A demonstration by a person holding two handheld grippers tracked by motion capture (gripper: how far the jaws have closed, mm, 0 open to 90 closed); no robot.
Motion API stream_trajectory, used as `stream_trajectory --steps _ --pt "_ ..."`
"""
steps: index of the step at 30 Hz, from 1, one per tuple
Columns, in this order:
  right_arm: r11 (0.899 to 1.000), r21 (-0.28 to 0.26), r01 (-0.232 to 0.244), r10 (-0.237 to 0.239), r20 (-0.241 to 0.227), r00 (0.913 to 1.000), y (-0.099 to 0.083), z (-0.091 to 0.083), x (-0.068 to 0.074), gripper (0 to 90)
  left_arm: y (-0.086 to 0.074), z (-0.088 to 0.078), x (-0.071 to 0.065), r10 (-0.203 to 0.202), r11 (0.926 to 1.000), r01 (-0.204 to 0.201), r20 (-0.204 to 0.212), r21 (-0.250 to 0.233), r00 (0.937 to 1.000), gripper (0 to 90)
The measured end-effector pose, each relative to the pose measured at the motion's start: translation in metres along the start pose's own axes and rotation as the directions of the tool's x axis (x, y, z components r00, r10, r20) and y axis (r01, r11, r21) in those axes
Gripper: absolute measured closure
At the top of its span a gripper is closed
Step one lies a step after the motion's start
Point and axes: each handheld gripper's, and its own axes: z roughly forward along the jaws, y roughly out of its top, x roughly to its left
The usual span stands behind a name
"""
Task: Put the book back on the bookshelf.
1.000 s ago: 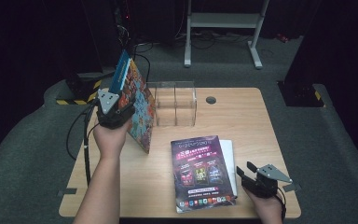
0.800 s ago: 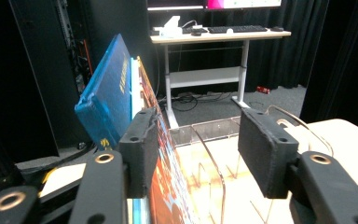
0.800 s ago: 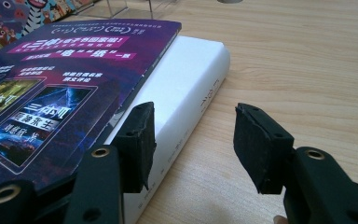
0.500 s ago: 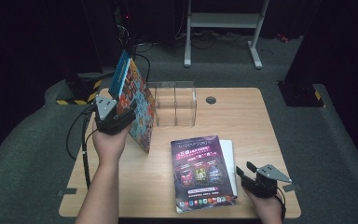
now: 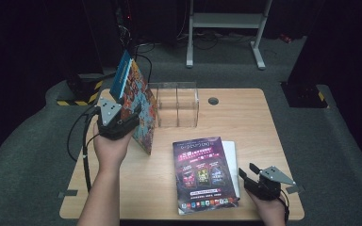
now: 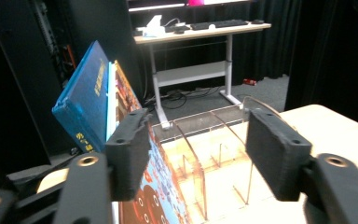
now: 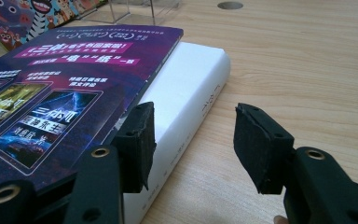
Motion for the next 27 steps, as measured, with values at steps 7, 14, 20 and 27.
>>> stream_trajectory --steps 7,14,20,27 --pt "1.0 0.002 0.007 -0.007 -0.009 0.9999 0.0 0.001 0.002 48.6 0.006 -0.012 -0.004 -0.006 0.9999 0.006 0.04 -0.016 0.9992 45.1" --pt "1.0 -0.009 0.004 -0.004 -0.011 0.9999 0.002 -0.002 0.002 49.6 -0.001 -0.015 -0.015 -0.01 0.9999 0.011 0.061 -0.007 0.9981 45.3" --pt "1.0 -0.004 0.011 -0.011 -0.015 0.9998 0.002 -0.001 0.002 50.1 -0.016 -0.01 -0.025 -0.029 0.9992 0.027 0.093 0.031 0.9952 46.0" --pt "1.0 -0.006 0.01 -0.011 -0.024 0.9997 0.003 -0.002 0.003 51.6 -0.032 -0.003 -0.044 -0.027 0.9986 0.02 0.144 0.049 0.9892 46.8"
